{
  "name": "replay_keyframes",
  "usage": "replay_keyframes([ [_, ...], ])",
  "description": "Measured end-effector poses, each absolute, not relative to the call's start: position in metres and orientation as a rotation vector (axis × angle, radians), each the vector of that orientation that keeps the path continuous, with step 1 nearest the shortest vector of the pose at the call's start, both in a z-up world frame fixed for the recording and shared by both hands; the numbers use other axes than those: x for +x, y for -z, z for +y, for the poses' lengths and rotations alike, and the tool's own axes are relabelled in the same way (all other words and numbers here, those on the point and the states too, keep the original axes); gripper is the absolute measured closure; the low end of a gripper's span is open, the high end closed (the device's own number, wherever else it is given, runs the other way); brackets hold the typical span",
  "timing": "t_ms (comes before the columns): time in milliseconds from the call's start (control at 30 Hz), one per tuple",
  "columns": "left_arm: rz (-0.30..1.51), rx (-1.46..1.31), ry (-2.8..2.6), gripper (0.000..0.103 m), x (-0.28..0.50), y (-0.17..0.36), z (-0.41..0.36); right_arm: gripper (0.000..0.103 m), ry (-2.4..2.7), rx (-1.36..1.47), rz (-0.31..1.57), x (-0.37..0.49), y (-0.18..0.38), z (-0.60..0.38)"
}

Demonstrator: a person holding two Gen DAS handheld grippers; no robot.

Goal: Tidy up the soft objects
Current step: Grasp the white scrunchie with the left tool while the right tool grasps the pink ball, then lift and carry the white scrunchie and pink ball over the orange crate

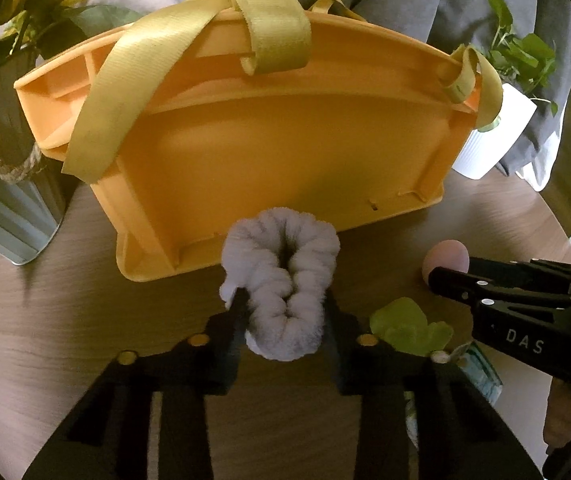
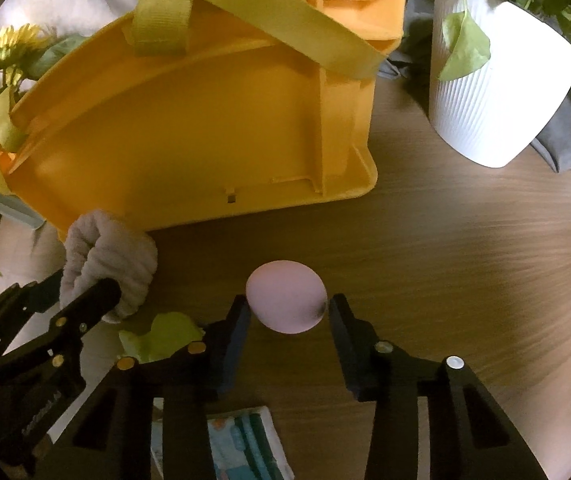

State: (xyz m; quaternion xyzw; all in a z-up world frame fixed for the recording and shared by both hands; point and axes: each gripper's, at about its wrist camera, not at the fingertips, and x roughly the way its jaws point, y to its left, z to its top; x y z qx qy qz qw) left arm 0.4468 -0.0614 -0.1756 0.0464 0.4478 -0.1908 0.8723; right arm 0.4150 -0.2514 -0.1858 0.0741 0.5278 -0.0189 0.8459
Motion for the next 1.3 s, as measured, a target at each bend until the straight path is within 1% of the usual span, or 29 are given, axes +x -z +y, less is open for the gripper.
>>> replay_keyframes([
  [133,0.928,0.101,0.394,0.077,0.444,0.174,-0.062,0.066,0.039,0.133,1.092,0.41,0.181,-0.246],
  [433,0.896,0.063,0.399,0.078,0.427,0.156,-0.052,0.066,0.022,0.128,1.039,0.398,0.151,-0.229],
  [900,0.832,0.015,0.387,0.078,0.397,0.116,-0.035,0.066,-0.027,0.136,0.944,0.379,0.108,-0.223],
  [1300,0.704,-0.01,0.394,0.078,0.37,0.066,-0.025,0.066,-0.063,0.153,0.848,0.354,0.069,-0.214],
])
